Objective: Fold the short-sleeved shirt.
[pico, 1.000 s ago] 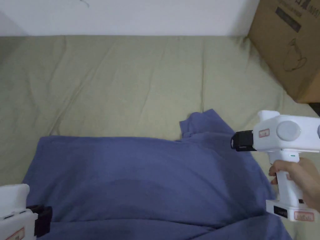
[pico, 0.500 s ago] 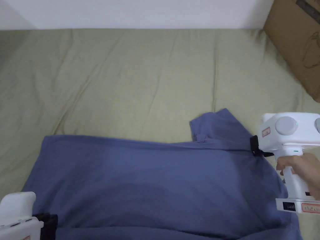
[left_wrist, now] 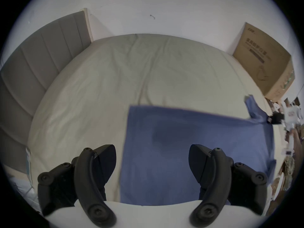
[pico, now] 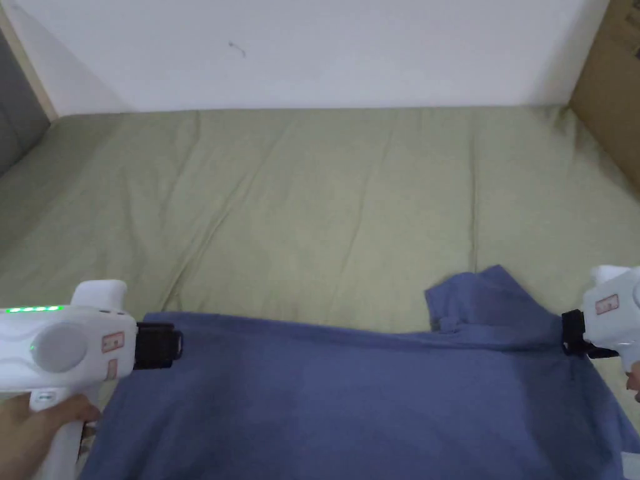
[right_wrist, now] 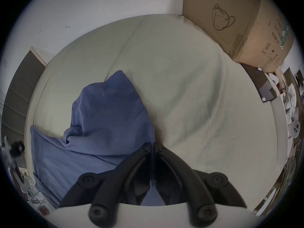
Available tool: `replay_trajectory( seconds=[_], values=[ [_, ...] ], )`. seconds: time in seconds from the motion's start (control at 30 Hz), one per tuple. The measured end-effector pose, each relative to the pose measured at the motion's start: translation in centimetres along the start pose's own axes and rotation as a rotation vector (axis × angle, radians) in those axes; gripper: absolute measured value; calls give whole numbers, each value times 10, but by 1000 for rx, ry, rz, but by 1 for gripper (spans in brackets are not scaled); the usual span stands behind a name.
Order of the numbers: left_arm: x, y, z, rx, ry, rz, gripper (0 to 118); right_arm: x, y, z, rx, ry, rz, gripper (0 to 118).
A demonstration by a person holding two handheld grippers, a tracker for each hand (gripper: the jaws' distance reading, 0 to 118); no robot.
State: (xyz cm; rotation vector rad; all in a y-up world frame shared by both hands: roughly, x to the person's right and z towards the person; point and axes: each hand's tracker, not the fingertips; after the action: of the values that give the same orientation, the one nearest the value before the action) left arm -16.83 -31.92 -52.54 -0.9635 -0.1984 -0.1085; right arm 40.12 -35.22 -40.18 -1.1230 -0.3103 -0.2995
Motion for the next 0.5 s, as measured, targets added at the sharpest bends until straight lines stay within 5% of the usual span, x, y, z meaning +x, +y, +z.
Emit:
replay_trajectory(
  seconds=[0.3,0.4,0.43,0.5],
  values=[
    [-7,30,-116,-219,29,90,85,7,-2,-15,-18,22,-22,3],
    [0,36,-94,-129,43,49,47,4,-3,-15,-20,18,-9,3],
    [-2,38,-91,-123,47,24,9,4,-3,-14,-18,17,-6,3],
    [0,44,-80,-122,48,-10,2,2,-2,-10,-15,24,-12,3]
  ],
)
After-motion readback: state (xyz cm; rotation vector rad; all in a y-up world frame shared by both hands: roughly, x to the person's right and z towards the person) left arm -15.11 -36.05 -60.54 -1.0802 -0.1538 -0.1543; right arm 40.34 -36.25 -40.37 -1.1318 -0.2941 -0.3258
